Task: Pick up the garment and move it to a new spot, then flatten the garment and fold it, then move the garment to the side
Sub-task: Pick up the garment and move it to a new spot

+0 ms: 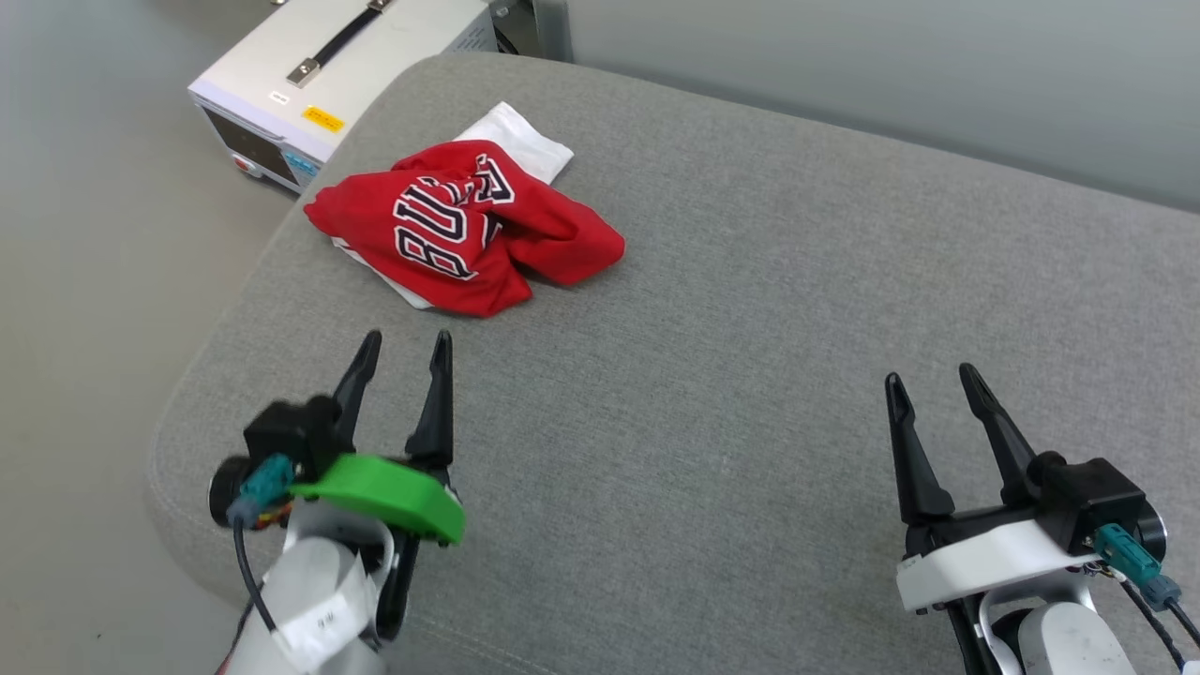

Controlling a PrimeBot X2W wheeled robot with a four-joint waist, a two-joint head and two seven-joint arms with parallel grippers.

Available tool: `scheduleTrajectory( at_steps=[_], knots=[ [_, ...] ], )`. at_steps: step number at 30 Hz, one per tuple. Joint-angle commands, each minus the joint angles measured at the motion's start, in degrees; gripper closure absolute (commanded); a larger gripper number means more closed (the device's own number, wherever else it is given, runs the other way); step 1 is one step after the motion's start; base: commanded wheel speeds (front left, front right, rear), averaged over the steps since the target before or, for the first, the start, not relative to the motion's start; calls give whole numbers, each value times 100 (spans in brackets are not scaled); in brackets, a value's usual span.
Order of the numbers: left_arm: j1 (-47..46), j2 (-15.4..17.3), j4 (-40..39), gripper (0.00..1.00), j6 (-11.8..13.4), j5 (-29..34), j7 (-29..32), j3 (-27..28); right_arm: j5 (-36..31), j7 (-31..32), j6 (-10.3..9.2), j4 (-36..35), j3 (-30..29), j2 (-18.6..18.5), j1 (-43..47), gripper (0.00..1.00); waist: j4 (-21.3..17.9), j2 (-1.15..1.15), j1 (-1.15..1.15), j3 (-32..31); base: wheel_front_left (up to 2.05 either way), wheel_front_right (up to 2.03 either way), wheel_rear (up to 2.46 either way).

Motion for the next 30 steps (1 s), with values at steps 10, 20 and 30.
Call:
scheduleTrajectory(
  at_steps=[10,20,30],
  knots=[
    [-2993,1849,877,0,-62,-1980,2269,-1409,-214,-51,-4,-146,174,-32,-704,0,-1185,0,0,1546,0,0,0],
    [-3982,2899,1989,0,-63,-2409,4028,-1834,-112,-51,-4,-178,315,-24,-914,0,-1861,0,0,2004,0,0,0],
    [-4066,3010,2873,0,13,-2503,4326,-1868,25,-51,-4,-216,402,-20,-987,0,-2135,0,0,2187,0,0,0]
  ],
)
